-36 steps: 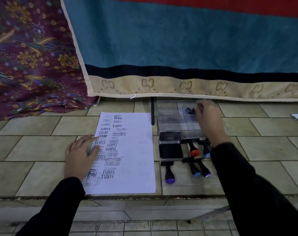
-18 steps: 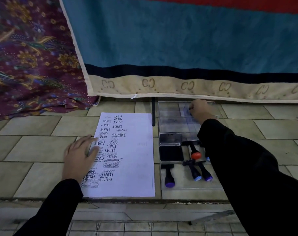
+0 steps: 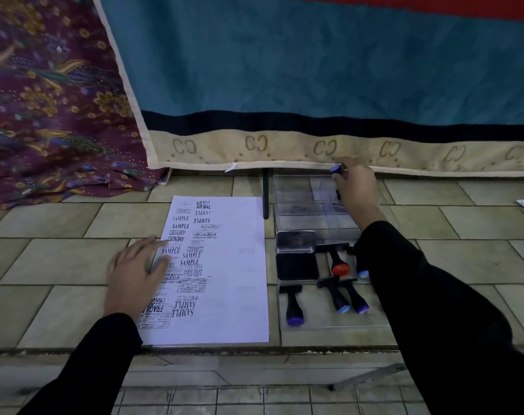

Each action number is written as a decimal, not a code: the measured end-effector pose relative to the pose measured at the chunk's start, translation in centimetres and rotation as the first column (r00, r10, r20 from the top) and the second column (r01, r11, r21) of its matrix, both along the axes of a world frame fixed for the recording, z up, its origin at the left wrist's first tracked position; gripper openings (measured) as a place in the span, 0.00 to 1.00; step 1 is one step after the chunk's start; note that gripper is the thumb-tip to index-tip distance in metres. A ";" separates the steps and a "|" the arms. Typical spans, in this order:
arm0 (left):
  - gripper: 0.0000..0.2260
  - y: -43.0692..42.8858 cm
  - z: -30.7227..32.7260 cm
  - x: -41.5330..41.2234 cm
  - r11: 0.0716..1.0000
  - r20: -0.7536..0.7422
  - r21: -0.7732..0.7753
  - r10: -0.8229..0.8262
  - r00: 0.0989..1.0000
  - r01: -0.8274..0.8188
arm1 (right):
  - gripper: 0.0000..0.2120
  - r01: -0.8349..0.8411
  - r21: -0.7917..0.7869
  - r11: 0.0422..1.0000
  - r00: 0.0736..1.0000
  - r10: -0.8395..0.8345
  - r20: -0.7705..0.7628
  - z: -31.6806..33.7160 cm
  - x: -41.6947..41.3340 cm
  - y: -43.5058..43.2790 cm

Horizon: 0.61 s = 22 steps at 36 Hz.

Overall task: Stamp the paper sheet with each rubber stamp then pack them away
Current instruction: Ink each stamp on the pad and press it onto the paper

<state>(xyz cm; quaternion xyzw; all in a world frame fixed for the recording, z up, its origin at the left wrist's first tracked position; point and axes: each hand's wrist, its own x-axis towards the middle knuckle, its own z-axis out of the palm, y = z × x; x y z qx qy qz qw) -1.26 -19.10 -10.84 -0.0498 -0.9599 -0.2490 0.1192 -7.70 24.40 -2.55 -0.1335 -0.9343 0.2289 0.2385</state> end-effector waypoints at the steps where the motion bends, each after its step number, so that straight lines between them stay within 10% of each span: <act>1: 0.19 0.0 0.0 0.0 1.000 0.000 -0.001 0.000 1.000 0.000 | 0.16 0.002 -0.036 0.999 0.998 -0.004 -0.057 0.3 0.5 -0.2; 8: 0.20 -0.1 -0.1 0.0 1.000 0.003 -0.014 0.008 1.000 -0.008 | 0.13 -0.133 -0.264 0.955 0.920 0.020 -0.390 2.1 7.6 -4.6; 22: 0.19 0.1 0.1 0.3 1.000 0.004 0.008 0.006 1.000 -0.006 | 0.12 -0.285 -0.313 0.906 0.942 0.203 -0.268 -3.1 15.8 -10.1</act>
